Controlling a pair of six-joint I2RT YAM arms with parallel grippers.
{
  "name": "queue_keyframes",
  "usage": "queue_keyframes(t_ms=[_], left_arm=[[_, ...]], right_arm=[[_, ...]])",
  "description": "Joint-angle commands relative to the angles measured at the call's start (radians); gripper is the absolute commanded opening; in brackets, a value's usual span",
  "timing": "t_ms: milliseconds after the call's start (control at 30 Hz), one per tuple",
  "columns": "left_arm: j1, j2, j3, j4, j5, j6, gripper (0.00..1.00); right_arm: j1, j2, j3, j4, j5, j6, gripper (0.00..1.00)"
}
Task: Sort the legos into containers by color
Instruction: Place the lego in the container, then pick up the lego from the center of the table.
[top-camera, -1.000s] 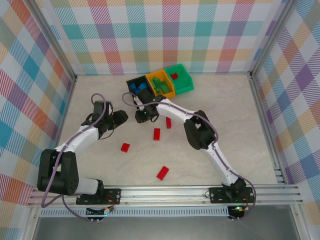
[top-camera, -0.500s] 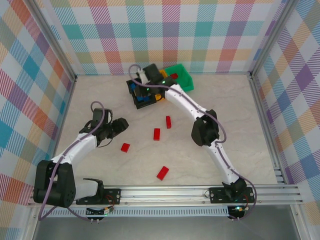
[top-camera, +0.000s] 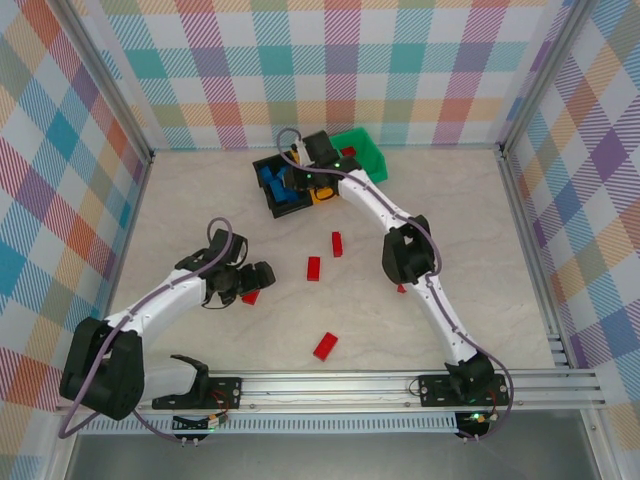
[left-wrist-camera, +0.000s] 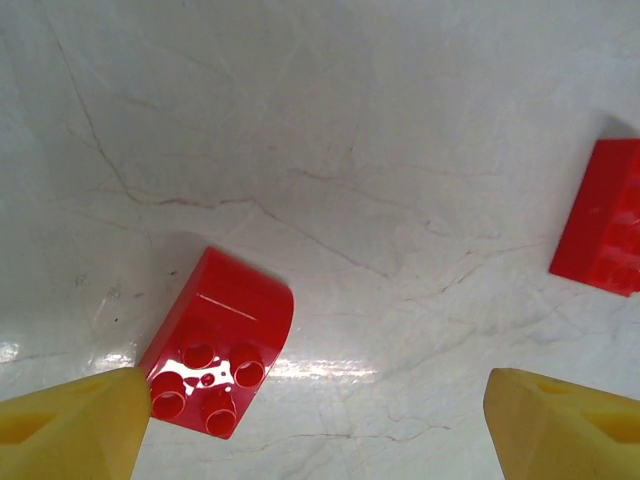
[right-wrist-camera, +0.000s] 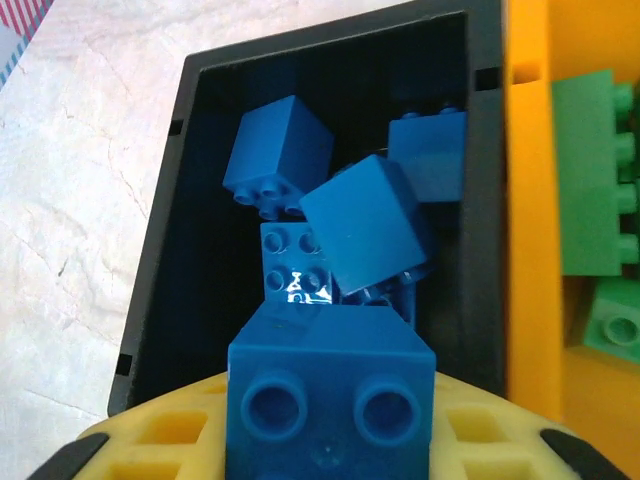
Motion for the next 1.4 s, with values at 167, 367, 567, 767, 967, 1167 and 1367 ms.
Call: queue_keyframes(t_ms=[167,367,567,767,967,1167,1367], left_arm=[[-0.049,0.128,0.056,-0.077,-0.088,0.011,0.86],[-0.077,0.18,0.08,-0.115,-0.152,0.018,0.79],[-0.089,0.256,0.098,-0.111,-0.158,0.032,0.7],[-0.102,0.276,0.113,-0.1,-0.182,0.04,0.46],[-0.107,0.271,0.168,-0.102,-0.213,0.068,0.11],[-0.108,0.287,0.289,-0.114,-0.207,0.102,0.06],[-0.109,0.344,0.5,-0.105,-0.164,0.141,0.06]], right_arm=[[0.01,0.016,0.034,0.054,-0.051,0.021,0.68],[0.013,-0.04,-0.004,0.01,-0.066,-0.019,0.72],[0.013,-0.253,-0.3,0.07,-0.077,-0.042,0.72],[0.011,-0.499,-0.654,0.182,-0.07,-0.069,0.73],[0.01,-0.688,-0.919,0.232,-0.067,-0.091,0.73],[-0.013,-0.819,-1.137,0.273,-0.04,-0.064,0.73],[-0.059,-0.878,-1.292,0.302,-0.032,-0.018,0.73]])
